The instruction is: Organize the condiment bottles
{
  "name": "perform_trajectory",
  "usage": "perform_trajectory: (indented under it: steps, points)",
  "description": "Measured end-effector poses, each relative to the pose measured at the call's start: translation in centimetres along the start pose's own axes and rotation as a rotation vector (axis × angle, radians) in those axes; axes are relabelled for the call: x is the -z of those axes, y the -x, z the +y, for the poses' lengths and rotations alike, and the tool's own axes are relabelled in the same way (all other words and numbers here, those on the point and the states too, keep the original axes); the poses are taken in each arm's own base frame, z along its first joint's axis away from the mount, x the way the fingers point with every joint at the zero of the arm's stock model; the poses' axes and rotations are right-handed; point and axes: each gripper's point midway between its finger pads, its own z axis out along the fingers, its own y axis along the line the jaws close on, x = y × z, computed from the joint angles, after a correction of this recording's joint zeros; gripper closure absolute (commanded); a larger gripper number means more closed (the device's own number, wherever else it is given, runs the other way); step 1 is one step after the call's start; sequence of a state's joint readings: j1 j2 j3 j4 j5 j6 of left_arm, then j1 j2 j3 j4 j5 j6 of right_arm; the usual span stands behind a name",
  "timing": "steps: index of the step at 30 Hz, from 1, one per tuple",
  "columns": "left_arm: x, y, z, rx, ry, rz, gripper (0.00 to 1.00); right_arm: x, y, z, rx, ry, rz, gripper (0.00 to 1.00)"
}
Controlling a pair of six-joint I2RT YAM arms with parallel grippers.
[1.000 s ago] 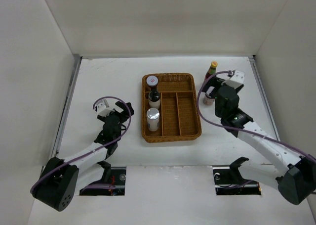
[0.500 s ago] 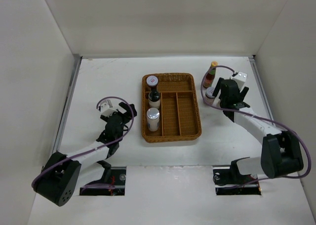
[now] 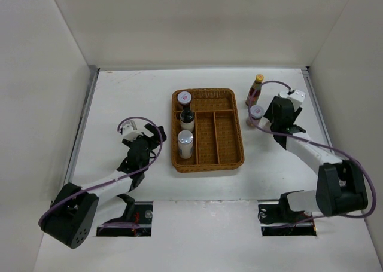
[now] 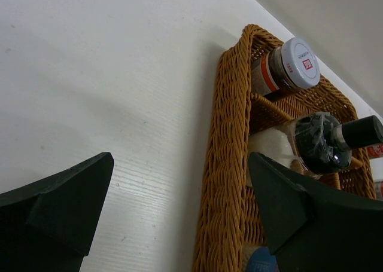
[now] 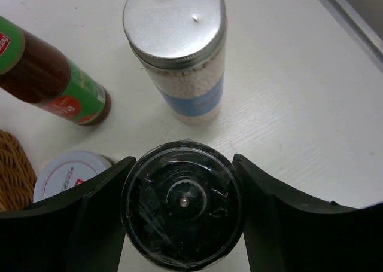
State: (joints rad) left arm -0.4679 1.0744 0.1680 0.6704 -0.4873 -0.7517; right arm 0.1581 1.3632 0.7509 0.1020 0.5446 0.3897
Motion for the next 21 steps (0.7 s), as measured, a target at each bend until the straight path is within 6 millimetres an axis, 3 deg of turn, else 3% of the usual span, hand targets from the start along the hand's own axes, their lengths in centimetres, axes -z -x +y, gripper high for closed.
perform_trajectory:
  steps: [4,11,14,17,21]
  points:
    - [0.0,-0.1,0.0,0.000,-0.002,0.003,0.01,3.5,1.7,-0.2,-0.007,0.010,-0.092,0.40]
    - [0.0,-0.1,-0.3,0.001,-0.011,0.005,0.01,10.7,7.1,2.7,-0.023,0.133,-0.274,0.39]
    - [0.0,-0.1,-0.3,0.001,-0.011,0.005,0.01,13.0,8.3,6.5,-0.001,0.233,-0.291,0.38]
    - [0.0,-0.1,-0.3,0.002,-0.012,0.006,0.01,14.5,8.6,12.2,0.028,0.368,-0.274,0.37]
    - [0.0,0.0,-0.4,0.005,-0.016,0.001,0.01,13.7,7.3,19.8,0.065,0.516,-0.228,0.37]
